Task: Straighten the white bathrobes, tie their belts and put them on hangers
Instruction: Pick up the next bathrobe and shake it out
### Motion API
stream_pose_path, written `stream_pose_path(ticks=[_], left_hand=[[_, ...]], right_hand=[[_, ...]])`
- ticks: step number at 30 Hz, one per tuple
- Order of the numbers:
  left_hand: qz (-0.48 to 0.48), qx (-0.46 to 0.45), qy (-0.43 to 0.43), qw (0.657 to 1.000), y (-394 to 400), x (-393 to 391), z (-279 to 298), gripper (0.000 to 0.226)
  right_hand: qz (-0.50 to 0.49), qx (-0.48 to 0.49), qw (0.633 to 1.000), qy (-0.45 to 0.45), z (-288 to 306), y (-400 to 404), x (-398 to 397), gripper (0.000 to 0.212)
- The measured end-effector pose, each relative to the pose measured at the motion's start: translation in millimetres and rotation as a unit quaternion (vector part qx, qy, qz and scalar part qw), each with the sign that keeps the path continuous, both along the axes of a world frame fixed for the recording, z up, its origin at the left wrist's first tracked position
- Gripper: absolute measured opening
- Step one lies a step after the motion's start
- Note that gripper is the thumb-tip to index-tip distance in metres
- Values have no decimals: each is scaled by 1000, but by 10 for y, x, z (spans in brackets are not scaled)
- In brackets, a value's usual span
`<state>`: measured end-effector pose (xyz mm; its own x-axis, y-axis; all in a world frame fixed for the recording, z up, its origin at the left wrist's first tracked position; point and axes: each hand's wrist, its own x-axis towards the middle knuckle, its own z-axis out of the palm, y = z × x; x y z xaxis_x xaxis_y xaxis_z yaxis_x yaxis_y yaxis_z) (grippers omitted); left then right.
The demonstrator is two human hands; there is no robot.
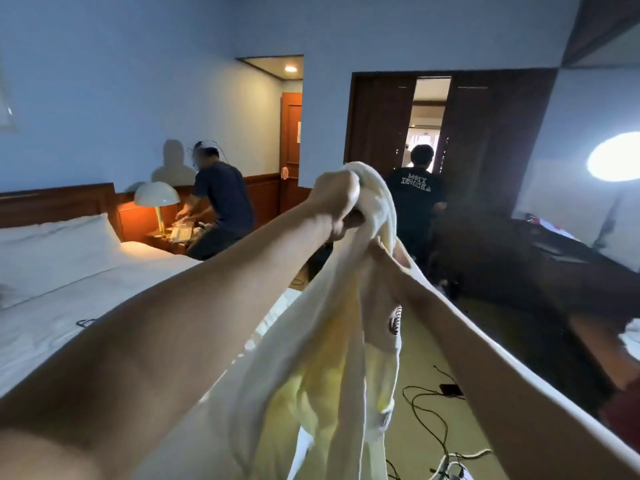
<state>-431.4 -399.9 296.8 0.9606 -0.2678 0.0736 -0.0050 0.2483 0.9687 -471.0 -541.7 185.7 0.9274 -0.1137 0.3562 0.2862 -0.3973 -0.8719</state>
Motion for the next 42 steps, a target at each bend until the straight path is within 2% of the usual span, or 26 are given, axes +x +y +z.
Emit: stream_pose_path(ticks=[3,6,8,9,12,13,15,17,18,19,21,26,29,30,32,34,36,38,42], left_hand=[[13,-6,-43,999,-64,-120,141,36],[-2,17,-135,991,96,-35,-4,27],[-37,-10,-94,995,210,-51,-253,28],[-35,27,-127,991,220,-97,-439,30],[-47,80,-118,989,160,-150,-926,62],[-30,112,-132,984,147,-185,-1061,65],[-3,163,-171,972,92,-320,-1293,70],[40,286,-205,935,34,-449,-1564,83],[67,345,-213,912,5,-510,-1701,78],[89,383,-209,895,-5,-541,-1808,63],[115,399,-173,893,30,-651,-1953,35],[179,400,-119,891,222,-941,-2012,19],[165,399,-81,898,310,-1092,-1987,24],[161,377,-69,909,346,-1127,-1942,26],[182,305,-47,934,466,-1235,-1793,29],[234,196,-36,951,583,-1354,-1571,34],[266,97,-44,958,670,-1594,-1294,24],[281,70,-46,956,796,-1863,-1072,27],[372,135,-108,912,1243,-2376,-796,26]], right_hand=[[4,82,994,-70,205,76,-27,27],[-107,64,981,-146,465,40,121,14],[-154,52,971,-173,562,24,253,15],[-170,45,969,-173,585,24,281,16],[-193,45,968,-156,566,-39,294,18],[-201,56,967,-146,560,-54,286,18],[-204,107,966,-121,549,-108,241,20],[-143,193,966,-94,552,-127,200,24],[-106,220,966,-86,550,-130,176,25],[-94,221,967,-91,565,-140,162,23],[-97,208,968,-100,593,-157,131,23],[-87,255,955,-124,736,-130,-17,28],[-74,276,951,-118,867,-65,-67,23],[-59,260,956,-120,919,-43,-57,19],[-39,217,969,-112,994,68,-38,26],[-63,141,985,-75,1057,194,-175,30],[-78,60,994,-40,1096,358,-348,29],[-31,13,999,-7,1147,614,-555,36],[135,27,987,85,1145,1260,-1042,43]])
